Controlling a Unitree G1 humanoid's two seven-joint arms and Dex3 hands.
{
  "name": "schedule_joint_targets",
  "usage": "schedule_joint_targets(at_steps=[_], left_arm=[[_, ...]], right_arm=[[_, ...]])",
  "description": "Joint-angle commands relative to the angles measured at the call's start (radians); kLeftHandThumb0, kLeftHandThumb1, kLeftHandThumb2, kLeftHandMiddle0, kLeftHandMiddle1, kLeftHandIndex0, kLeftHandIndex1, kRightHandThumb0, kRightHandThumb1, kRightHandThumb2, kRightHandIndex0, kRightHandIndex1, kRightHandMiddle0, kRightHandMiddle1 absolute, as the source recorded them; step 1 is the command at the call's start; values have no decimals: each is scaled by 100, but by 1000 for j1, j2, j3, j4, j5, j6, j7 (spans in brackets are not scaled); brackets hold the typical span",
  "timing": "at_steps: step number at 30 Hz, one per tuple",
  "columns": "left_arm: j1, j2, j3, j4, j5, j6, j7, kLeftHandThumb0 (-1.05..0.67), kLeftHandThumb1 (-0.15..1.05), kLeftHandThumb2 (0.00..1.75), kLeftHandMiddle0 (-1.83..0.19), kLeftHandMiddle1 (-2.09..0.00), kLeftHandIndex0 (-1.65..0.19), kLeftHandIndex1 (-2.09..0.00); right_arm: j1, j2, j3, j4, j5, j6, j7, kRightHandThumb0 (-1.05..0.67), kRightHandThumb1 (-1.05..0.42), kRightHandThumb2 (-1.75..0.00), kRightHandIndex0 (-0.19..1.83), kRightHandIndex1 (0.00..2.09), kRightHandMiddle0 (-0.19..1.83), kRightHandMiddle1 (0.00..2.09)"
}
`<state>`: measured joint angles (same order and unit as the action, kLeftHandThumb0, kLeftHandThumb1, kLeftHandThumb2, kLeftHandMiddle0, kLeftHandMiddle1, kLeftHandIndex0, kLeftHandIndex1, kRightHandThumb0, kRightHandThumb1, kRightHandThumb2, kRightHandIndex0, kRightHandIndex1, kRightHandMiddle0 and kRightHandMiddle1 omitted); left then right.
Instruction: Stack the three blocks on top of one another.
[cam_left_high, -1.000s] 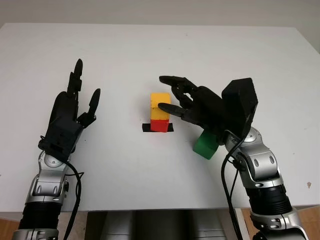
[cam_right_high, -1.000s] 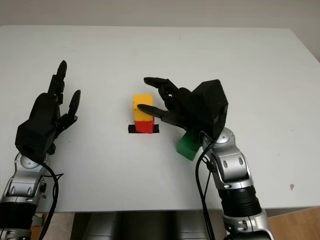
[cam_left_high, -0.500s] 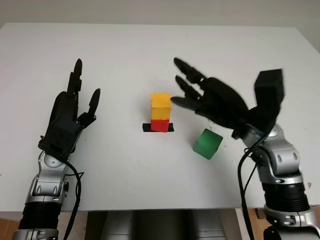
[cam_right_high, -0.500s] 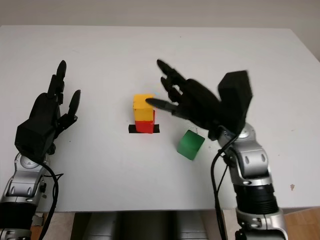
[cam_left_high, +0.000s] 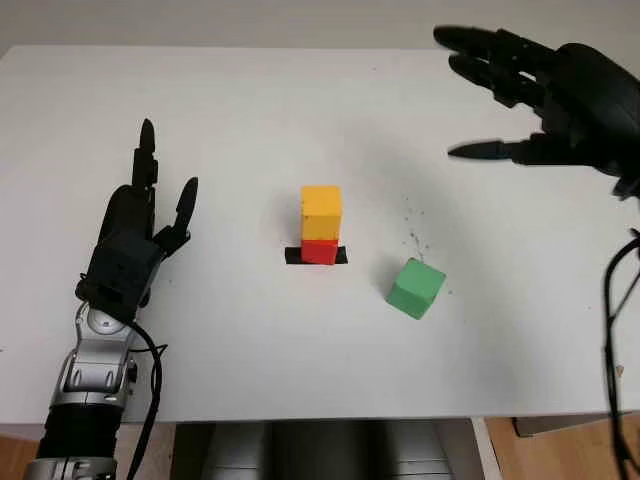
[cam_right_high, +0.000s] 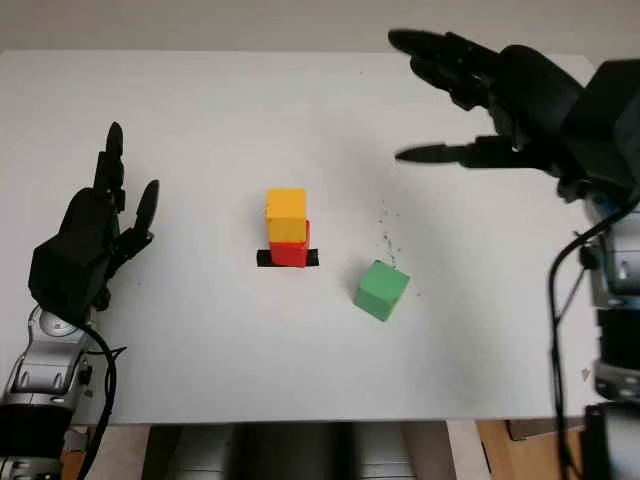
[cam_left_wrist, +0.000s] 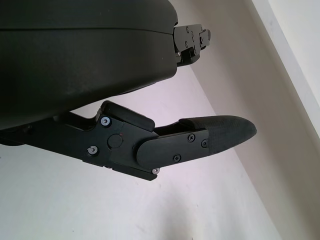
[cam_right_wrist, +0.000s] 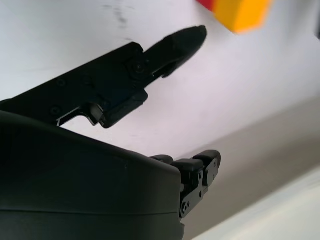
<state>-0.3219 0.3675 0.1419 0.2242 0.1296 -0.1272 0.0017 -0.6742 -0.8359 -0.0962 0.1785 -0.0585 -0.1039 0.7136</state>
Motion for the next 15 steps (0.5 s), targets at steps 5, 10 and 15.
schedule_joint_targets(at_steps=[5,10,15], left_arm=[[2,-3,1,-16,-4,1,-1,-77,105,61,19,-1,16,-5],[4,-3,1,-21,-2,10,4,-76,105,61,19,-2,17,-5],[2,-11,3,-19,-12,4,4,-75,105,60,19,-2,17,-5]], right_arm=[[9,-134,111,-20,-125,-214,124,-60,-81,-7,39,7,50,12],[51,-198,150,-128,-199,-341,169,-57,-83,-6,35,5,49,8],[105,-216,149,-187,-240,-439,149,-57,-81,-5,35,5,50,8]])
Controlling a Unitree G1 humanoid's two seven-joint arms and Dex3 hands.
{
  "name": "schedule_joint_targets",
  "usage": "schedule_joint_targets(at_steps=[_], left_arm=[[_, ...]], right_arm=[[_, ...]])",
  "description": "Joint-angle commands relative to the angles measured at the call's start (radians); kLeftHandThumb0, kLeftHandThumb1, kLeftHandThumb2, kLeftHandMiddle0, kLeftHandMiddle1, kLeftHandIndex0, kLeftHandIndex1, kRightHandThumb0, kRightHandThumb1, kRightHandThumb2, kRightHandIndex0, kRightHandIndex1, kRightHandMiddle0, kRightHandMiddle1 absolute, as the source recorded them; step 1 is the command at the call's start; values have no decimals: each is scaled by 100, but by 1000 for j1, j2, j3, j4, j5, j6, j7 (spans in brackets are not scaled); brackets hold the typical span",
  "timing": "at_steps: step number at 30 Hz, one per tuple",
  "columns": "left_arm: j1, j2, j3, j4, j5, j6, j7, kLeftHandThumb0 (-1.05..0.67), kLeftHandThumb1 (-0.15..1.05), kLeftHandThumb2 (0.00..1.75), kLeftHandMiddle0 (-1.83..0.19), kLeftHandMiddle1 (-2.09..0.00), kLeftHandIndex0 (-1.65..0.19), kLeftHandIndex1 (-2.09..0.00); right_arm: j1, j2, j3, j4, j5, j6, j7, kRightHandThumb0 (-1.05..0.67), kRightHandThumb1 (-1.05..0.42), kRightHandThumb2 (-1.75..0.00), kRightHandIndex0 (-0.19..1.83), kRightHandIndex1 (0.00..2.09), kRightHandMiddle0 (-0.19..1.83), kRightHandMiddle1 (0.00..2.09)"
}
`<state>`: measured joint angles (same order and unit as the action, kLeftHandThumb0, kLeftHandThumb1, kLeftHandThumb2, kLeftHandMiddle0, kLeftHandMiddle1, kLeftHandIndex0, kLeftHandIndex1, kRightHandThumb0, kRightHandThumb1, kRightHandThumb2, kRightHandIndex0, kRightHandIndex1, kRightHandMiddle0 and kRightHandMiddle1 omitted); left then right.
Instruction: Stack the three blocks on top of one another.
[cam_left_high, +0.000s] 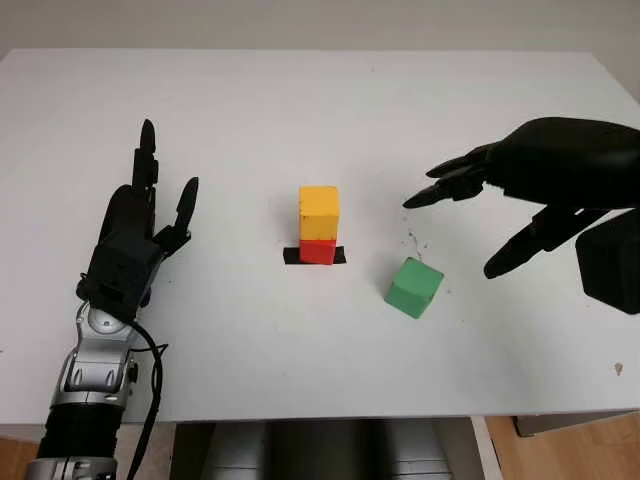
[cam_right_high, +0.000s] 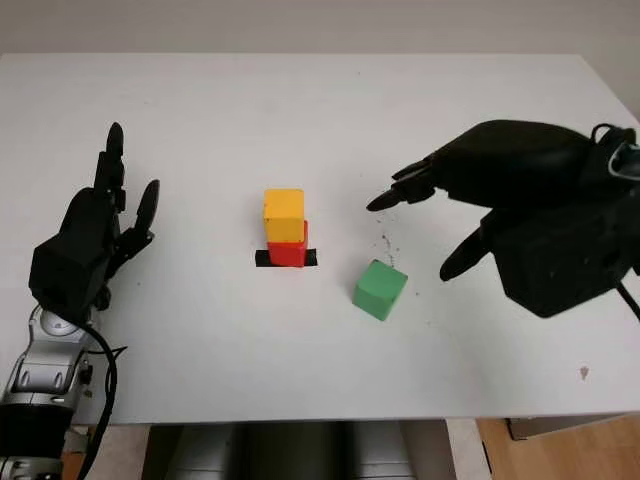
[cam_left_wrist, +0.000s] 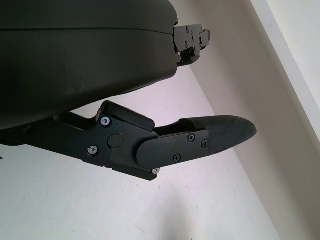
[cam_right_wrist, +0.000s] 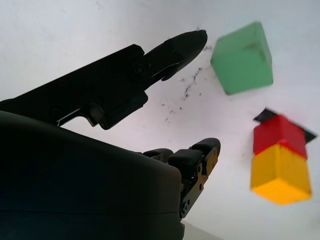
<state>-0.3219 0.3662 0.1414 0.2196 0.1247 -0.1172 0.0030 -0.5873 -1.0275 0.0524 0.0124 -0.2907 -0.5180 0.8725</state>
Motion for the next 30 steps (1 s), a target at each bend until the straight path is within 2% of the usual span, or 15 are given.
schedule_joint_targets(at_steps=[1,5,6,9,19,24,30], left_arm=[[2,-11,3,-14,-8,-4,3,-76,105,60,19,-2,17,-5],[1,-9,-2,-3,10,-21,18,-77,105,61,19,-3,16,-6],[0,-11,-3,-1,9,-24,17,-76,105,60,19,-3,9,-9],[-3,-13,-4,-2,5,-25,16,-76,105,60,19,-2,10,-8],[7,-11,-2,-17,5,-8,14,-75,105,60,19,-4,16,-5],[9,-8,-3,-28,5,16,9,-77,105,61,19,-4,17,-5],[5,-9,0,-17,-6,-3,5,-74,105,60,19,-4,14,-6]], right_arm=[[28,-25,-1,-25,-16,-48,-19,-57,-81,-5,36,5,51,8],[66,-9,-2,-32,-41,-124,-71,-57,-83,-6,34,5,51,7],[71,2,0,-24,-63,-160,-105,-54,-84,-6,33,4,50,7],[80,36,6,13,-132,-249,-214,-53,-86,-6,33,5,54,8],[38,114,75,172,-231,-377,-392,-46,-85,-5,34,6,59,10],[27,125,96,204,-272,-389,-434,-46,-85,-5,35,6,61,10],[12,123,115,227,-294,-387,-443,-46,-85,-5,36,6,64,12]])
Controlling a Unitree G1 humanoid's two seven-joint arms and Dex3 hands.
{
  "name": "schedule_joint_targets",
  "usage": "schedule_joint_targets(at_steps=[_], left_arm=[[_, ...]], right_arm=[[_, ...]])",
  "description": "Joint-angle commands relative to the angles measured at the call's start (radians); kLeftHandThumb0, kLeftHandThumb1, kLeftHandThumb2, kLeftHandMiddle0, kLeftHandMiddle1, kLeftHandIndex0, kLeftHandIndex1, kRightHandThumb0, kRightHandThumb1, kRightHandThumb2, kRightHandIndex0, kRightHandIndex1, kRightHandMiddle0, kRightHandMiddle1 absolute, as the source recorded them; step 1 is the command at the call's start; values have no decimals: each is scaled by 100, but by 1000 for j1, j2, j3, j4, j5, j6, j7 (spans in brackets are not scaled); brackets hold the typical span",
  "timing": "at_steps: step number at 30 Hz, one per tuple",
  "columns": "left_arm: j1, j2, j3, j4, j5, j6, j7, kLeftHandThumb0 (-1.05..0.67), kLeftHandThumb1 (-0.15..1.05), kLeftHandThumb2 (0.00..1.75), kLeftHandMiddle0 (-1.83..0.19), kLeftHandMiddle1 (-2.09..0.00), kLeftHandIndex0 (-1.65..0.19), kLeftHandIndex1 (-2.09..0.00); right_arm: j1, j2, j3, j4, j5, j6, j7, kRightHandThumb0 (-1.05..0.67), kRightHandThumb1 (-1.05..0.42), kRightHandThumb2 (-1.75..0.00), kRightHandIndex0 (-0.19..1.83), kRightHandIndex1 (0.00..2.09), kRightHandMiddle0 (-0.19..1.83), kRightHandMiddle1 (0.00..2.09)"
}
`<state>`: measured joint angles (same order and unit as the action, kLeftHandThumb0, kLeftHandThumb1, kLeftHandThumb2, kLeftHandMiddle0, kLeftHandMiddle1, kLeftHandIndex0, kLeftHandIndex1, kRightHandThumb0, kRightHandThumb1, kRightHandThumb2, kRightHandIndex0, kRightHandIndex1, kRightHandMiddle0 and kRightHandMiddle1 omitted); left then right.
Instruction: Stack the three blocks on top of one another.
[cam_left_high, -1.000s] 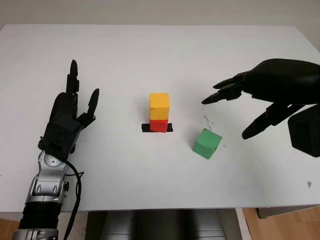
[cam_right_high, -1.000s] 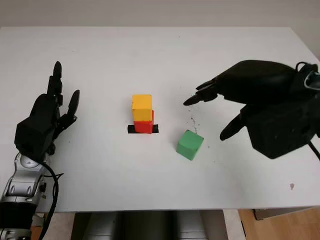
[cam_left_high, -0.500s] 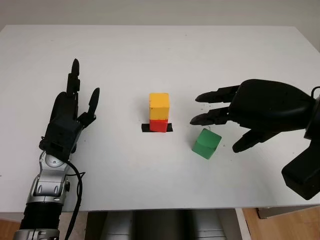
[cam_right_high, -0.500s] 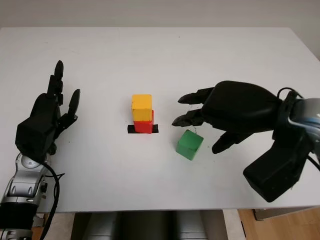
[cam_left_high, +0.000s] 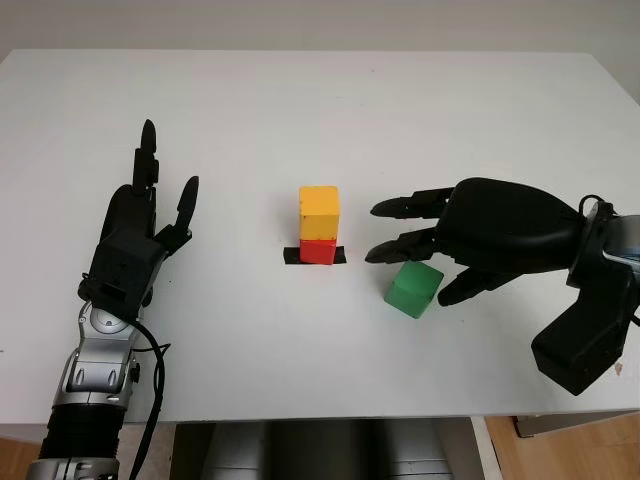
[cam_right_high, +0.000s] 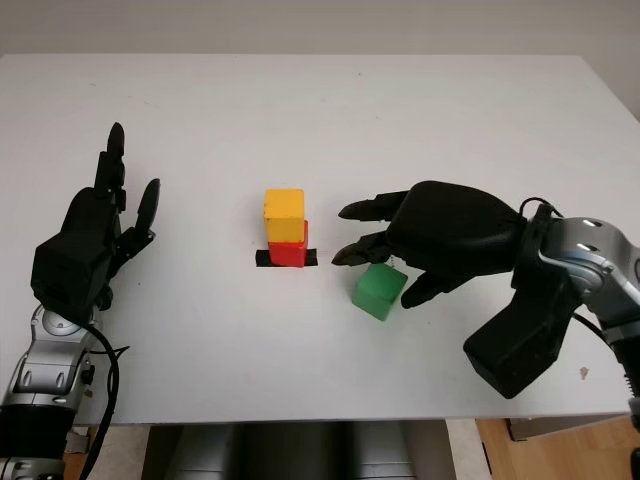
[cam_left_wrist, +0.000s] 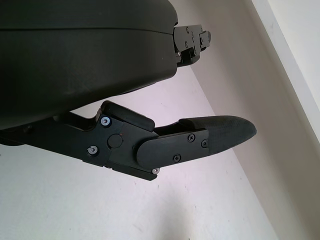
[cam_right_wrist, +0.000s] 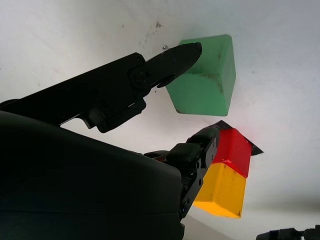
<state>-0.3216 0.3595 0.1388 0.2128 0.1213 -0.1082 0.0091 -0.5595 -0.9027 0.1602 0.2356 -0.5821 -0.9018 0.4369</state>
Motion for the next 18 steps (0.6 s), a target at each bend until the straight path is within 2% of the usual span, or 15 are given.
schedule_joint_targets(at_steps=[1,18], left_arm=[[6,-1,1,-11,4,-11,3,-74,105,60,19,-4,14,-6],[11,1,3,-16,6,-11,-3,-76,105,60,19,-5,11,-7]], right_arm=[[-17,-2,8,7,-2,-4,-8,-46,-85,-5,36,6,65,12],[-12,2,17,25,-9,11,-31,-43,-88,-6,41,7,78,20]])
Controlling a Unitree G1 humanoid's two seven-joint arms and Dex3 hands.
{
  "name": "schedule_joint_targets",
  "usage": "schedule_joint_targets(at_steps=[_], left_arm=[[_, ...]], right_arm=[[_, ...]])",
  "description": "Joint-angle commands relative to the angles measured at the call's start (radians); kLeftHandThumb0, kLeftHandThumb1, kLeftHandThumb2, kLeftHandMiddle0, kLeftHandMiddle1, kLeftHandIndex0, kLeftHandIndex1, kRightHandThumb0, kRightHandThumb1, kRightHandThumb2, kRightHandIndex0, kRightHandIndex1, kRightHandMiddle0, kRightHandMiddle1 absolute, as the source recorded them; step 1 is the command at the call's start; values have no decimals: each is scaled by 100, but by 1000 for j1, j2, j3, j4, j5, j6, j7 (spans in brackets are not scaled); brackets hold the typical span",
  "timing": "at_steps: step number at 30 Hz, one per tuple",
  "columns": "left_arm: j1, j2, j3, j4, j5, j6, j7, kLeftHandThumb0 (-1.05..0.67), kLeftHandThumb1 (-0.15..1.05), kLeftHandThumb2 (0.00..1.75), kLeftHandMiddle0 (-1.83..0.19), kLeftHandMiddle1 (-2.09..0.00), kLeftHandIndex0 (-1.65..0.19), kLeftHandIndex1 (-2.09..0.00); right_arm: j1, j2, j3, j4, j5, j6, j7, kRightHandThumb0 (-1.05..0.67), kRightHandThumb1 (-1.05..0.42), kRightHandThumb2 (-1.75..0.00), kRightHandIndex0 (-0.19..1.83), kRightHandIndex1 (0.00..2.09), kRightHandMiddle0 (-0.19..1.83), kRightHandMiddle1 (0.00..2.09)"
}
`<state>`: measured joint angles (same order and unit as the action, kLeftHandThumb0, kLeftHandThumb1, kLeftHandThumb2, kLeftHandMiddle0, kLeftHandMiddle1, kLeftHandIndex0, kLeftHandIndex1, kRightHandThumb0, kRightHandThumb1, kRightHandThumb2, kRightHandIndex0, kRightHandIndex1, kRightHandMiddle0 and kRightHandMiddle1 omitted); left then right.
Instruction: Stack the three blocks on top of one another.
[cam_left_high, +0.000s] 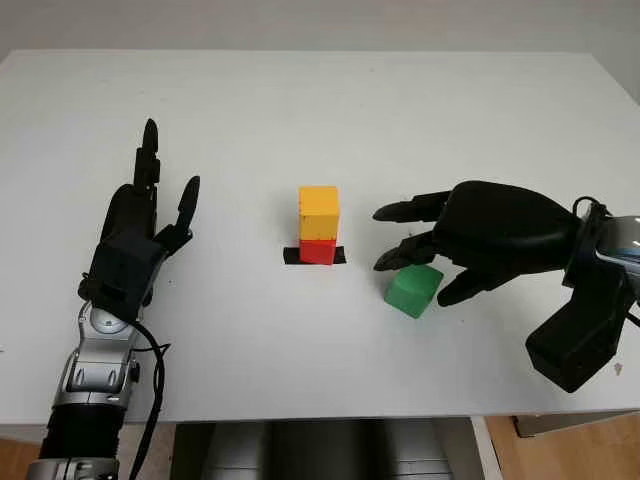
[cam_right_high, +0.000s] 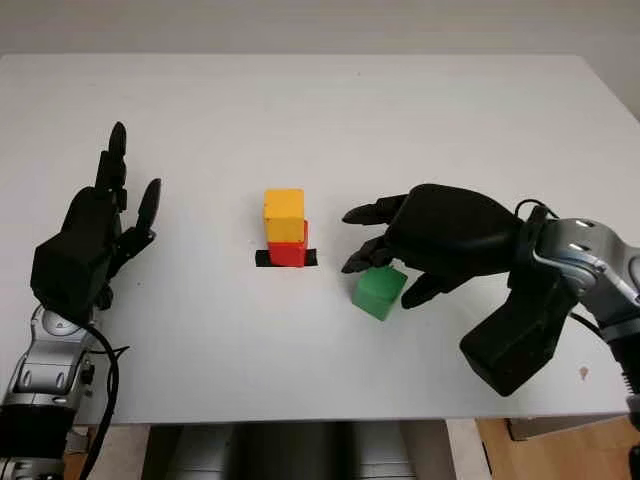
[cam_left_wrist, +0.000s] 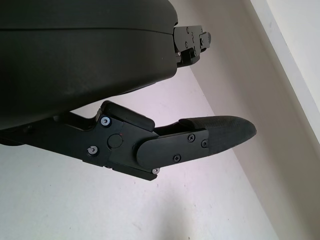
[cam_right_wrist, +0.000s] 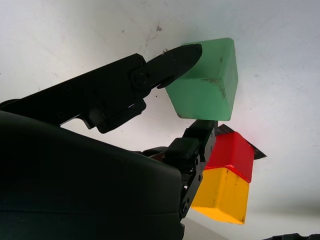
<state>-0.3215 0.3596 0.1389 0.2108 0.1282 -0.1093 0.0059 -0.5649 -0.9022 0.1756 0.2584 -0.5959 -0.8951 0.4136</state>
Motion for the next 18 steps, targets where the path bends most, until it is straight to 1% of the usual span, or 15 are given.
schedule_joint_targets(at_steps=[1,2,3,6,7,10,13,15,18], left_arm=[[11,1,3,-15,-2,-9,-1,-76,105,60,19,-5,11,-7],[12,0,4,-14,-4,-9,-2,-76,105,59,19,-4,13,-6],[12,0,4,-14,-6,-12,-4,-76,105,59,19,-4,13,-6],[12,2,4,-11,-5,-20,-6,-74,105,60,19,-3,14,-5],[12,0,5,-11,-6,-18,-5,-74,105,60,19,-4,14,-5],[12,-2,5,-9,-11,-22,-7,-74,105,59,19,-4,14,-5],[12,1,4,-4,-10,-28,-5,-74,105,59,19,-3,12,-6],[13,2,2,-8,0,-19,1,-74,105,59,19,-4,13,-6],[11,-2,4,-5,-4,-21,0,-75,105,59,19,-4,13,-6]], right_arm=[[-5,5,0,9,2,-2,-21,-43,-88,-6,41,7,79,21],[-4,7,-1,13,-1,-6,-33,-41,-89,-6,43,8,83,24],[-3,8,-3,16,-7,-10,-47,-40,-91,-6,45,8,83,33],[-2,10,0,25,-16,-12,-72,-39,-92,-5,48,7,64,87],[-3,12,1,33,-16,-17,-82,-39,-92,-5,49,7,61,94],[-5,16,7,50,-10,-19,-89,-39,-91,-5,51,7,57,108],[-3,21,7,60,20,-10,-78,-38,-92,-6,50,6,56,113],[-3,30,8,70,69,10,-53,-37,-92,-5,50,6,55,116],[-2,44,2,74,153,73,1,-36,-92,-5,48,5,50,123]])
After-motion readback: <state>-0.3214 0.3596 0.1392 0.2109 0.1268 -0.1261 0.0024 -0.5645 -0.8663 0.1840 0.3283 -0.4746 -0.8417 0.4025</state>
